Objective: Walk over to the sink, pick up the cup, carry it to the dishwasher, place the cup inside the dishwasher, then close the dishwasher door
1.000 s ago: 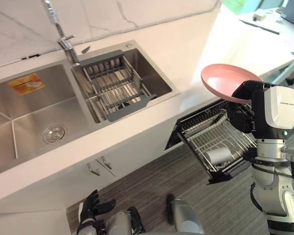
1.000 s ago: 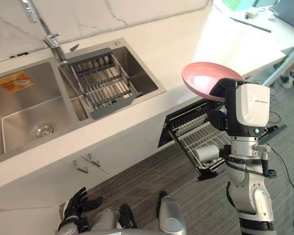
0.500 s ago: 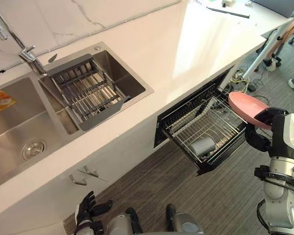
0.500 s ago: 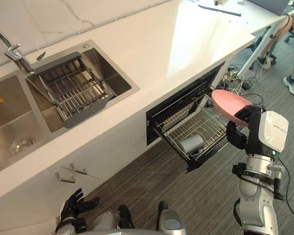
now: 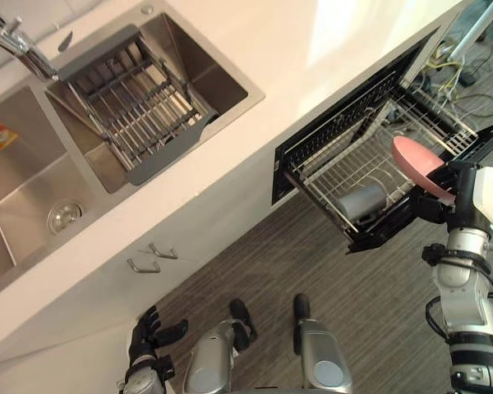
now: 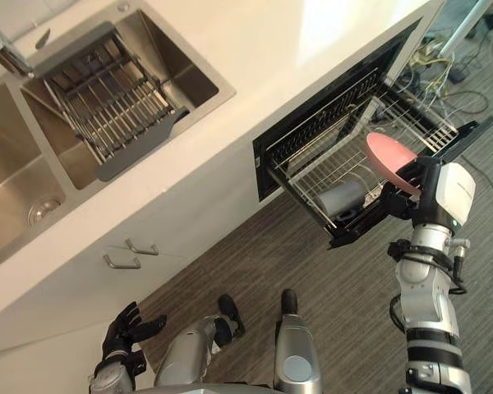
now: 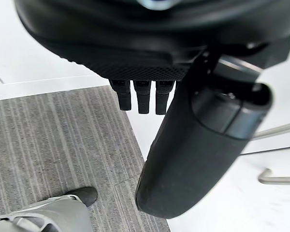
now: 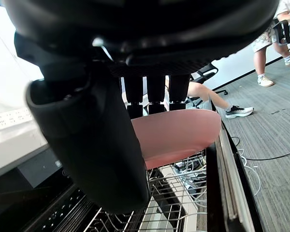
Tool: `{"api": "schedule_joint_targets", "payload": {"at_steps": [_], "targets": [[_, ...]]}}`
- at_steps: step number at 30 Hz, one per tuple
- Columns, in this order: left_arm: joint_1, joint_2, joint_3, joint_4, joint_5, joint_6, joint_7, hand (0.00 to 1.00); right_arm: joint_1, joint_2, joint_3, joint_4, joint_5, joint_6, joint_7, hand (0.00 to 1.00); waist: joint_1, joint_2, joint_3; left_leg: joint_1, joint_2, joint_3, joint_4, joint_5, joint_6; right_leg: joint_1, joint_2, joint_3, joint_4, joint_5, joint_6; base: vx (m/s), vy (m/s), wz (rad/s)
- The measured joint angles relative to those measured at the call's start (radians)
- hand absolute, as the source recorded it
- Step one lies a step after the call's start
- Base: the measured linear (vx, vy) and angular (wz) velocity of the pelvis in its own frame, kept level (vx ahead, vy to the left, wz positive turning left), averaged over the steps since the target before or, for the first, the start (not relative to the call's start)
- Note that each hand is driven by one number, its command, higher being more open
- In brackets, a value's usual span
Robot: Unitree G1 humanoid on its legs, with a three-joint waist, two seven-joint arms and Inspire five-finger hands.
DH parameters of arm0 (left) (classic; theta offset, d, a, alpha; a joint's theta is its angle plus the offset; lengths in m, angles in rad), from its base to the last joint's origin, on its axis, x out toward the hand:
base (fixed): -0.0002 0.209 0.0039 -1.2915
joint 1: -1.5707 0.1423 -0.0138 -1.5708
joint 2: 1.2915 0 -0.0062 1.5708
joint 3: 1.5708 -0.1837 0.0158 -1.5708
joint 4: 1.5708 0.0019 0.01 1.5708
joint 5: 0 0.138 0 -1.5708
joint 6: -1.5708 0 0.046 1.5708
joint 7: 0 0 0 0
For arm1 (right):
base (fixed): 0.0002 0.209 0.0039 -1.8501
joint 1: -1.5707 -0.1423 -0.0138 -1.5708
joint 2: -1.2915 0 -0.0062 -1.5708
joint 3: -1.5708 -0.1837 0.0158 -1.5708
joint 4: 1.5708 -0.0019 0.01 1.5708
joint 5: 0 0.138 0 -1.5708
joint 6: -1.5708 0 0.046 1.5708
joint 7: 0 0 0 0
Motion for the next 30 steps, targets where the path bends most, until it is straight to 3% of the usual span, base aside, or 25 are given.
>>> {"api": "schedule_joint_targets", "payload": {"at_steps": [8,18,19,30], "targets": [[-0.055,0.001,-0.012,-0.020,-0.018,-0.024,0.001,0.90,-0.195,-0.059,0.072,0.186,0.090,0.012,-0.001,0.30,0.028,0.022,0.041,-0.050,-0.032,-0.005,-0.047,0.042,0.017,-0.068,-0.019,0.000,0.021,0.012,0.007,-0.02,0.004,0.05],[-0.106,0.001,-0.024,-0.023,-0.018,-0.029,0.002,0.90,-0.331,-0.093,0.089,0.295,0.131,0.038,-0.001,0.30,0.056,0.023,0.059,-0.089,-0.041,-0.018,-0.089,0.085,0.017,-0.120,-0.025,-0.015,0.029,0.022,0.000,-0.01,-0.011,0.06],[-0.110,0.001,-0.024,-0.024,-0.019,-0.030,0.002,0.90,-0.355,-0.096,0.088,0.302,0.155,0.044,-0.003,0.90,0.055,0.024,0.060,-0.093,-0.044,-0.020,-0.097,0.091,0.017,-0.126,-0.026,-0.018,0.030,0.023,-0.001,0.02,-0.019,0.05],[-0.131,-0.002,-0.024,-0.062,-0.040,-0.034,0.011,0.90,-0.421,-0.113,0.008,0.329,0.244,0.070,-0.049,0.90,0.068,0.027,0.064,-0.112,-0.045,-0.026,-0.112,0.104,0.015,-0.146,-0.026,-0.025,0.030,0.024,-0.004,0.03,-0.006,0.03]]}}
